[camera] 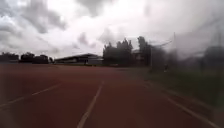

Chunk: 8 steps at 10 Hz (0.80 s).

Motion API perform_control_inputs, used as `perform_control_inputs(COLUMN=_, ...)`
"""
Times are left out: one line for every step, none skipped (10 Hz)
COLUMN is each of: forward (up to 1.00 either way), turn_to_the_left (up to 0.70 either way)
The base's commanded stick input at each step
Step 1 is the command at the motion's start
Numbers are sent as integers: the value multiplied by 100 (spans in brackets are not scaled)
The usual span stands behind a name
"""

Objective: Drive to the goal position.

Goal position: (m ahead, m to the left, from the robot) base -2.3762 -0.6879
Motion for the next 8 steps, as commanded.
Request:
perform_control_inputs(forward=100, turn_to_the_left=0)
perform_control_inputs(forward=100, turn_to_the_left=0)
perform_control_inputs(forward=100, turn_to_the_left=0)
perform_control_inputs(forward=100, turn_to_the_left=0)
perform_control_inputs(forward=100, turn_to_the_left=0)
perform_control_inputs(forward=100, turn_to_the_left=0)
perform_control_inputs(forward=100, turn_to_the_left=0)
perform_control_inputs(forward=100, turn_to_the_left=0)
